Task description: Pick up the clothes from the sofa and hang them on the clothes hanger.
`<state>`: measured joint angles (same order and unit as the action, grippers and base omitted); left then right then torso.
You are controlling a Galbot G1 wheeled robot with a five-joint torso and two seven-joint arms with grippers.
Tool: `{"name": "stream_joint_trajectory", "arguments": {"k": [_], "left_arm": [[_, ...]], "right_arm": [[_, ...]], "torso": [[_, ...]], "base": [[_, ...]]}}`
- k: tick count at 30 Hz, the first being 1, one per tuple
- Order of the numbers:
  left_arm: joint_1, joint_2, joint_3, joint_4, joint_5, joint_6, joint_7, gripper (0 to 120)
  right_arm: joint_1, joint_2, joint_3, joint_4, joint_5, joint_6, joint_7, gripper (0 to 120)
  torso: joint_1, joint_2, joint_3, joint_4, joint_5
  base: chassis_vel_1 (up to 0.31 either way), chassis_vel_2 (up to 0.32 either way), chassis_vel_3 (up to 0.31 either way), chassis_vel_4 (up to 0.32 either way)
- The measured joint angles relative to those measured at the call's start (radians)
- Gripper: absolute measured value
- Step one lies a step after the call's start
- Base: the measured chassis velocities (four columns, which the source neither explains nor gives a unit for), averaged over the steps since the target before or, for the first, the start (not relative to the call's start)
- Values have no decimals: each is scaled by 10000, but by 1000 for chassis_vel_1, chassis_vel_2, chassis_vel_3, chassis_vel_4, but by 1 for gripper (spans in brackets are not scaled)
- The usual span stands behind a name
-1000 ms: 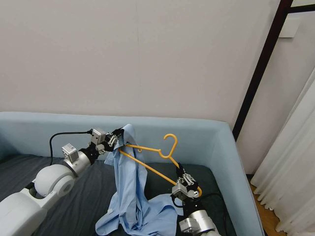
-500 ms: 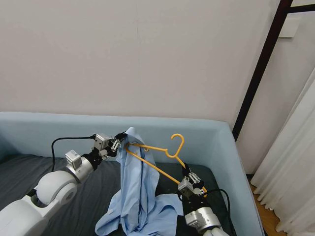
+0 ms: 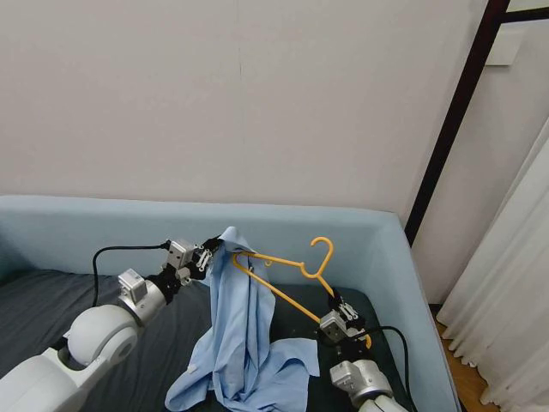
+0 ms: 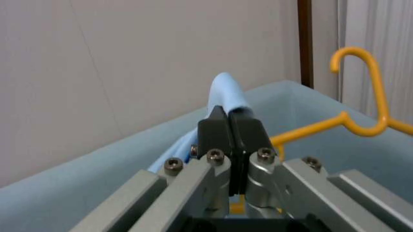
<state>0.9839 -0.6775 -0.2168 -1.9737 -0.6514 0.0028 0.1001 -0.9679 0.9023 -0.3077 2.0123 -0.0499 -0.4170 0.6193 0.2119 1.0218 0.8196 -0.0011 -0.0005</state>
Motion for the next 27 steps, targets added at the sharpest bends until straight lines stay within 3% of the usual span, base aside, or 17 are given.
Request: {"name": "stream_joint_trajectory", "arguments": {"k": [12, 17, 23, 27], "left_arm": [[747, -683, 269, -85, 863, 0, -524, 0], [42, -1283, 446, -43, 875, 49, -1726, 0], [-544, -1324, 451, -60, 491, 245, -2124, 0], [-785, -1223, 547, -97, 395, 349, -2283, 0]], "right_arm": [[459, 221, -73, -125, -82, 214, 101, 5], [359, 290, 91, -925, -2264, 1062, -167, 5], [220, 321, 403, -1408, -4033, 1835, -335, 5], [163, 254, 438, -1445, -4246, 1664, -343, 5]], "torso": [[-1, 0, 0, 0, -2], [-1, 0, 1, -4, 0], [-2, 0, 0, -1, 0], [-1, 0, 0, 0, 1]], "base": [[0, 0, 0, 0], [0, 0, 0, 0], [0, 0, 0, 0], [0, 0, 0, 0]]}}
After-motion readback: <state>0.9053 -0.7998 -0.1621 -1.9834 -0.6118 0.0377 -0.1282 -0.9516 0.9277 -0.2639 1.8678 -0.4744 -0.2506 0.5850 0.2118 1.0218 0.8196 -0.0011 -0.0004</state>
